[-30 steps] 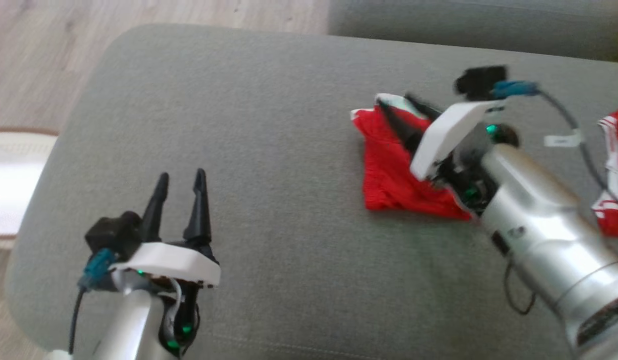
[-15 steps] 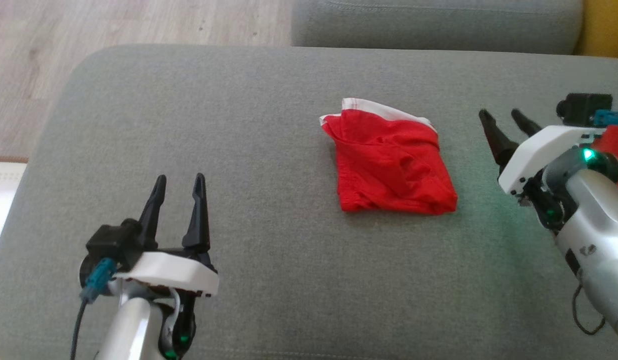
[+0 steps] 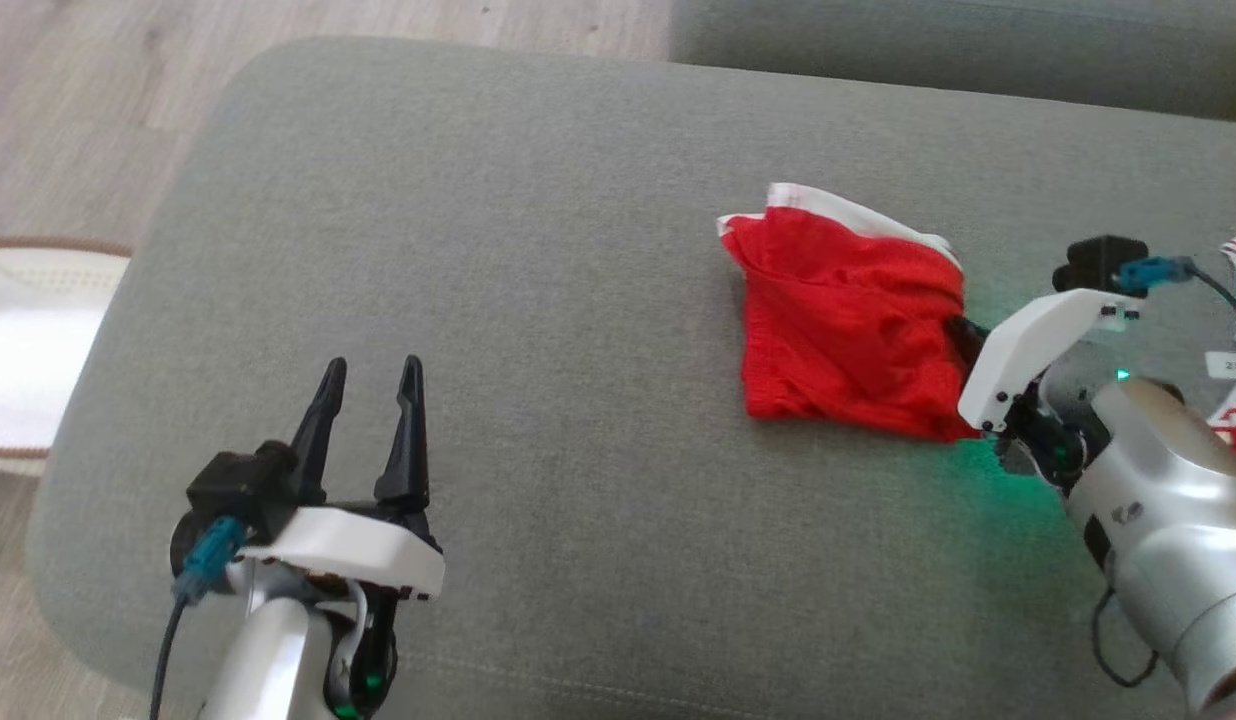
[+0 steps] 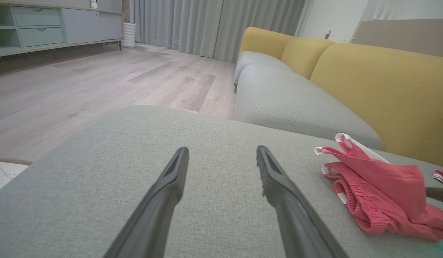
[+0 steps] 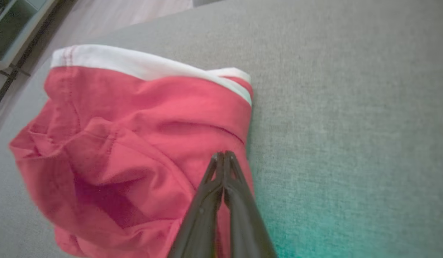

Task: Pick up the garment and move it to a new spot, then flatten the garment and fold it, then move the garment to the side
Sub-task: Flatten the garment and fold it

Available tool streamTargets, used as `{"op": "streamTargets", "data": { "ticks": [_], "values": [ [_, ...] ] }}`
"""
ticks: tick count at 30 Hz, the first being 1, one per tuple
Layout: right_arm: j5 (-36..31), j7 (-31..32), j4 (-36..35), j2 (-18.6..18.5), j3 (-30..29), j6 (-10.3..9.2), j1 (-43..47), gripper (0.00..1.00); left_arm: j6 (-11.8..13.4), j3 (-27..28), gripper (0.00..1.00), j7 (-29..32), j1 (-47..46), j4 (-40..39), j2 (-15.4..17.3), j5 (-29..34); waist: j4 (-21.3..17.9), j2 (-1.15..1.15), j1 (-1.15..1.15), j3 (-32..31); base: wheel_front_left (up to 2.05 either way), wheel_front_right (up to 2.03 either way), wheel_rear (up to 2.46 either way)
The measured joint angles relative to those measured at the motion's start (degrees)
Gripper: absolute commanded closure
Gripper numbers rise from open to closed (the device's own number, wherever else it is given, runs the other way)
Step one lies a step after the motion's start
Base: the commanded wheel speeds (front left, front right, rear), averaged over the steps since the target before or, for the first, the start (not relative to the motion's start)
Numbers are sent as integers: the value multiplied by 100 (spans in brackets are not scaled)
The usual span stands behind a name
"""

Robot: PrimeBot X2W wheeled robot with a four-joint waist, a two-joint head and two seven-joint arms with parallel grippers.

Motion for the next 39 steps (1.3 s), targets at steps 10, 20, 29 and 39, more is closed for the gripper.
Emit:
{"op": "streamTargets", "data": {
  "ticks": [10,20,29,39],
  "values": [
    [1096,935,-255,298,-490,0,32,100,-7,73,0,0,-3,73,-21,8,229,0,0,114,0,0,0],
    [1789,2080,-2102,481,-115,0,963,100,-8,137,0,0,-2,125,-35,59,-4,0,0,-18,0,0,0],
    [1641,1294,-3156,207,-205,0,1308,100,-14,138,0,0,-1,149,-41,98,-293,0,0,-137,0,0,0],
    [1313,528,-2449,-168,-781,0,799,100,-64,63,0,0,-5,175,-43,96,-138,0,0,8,0,0,0]
  ]
}}
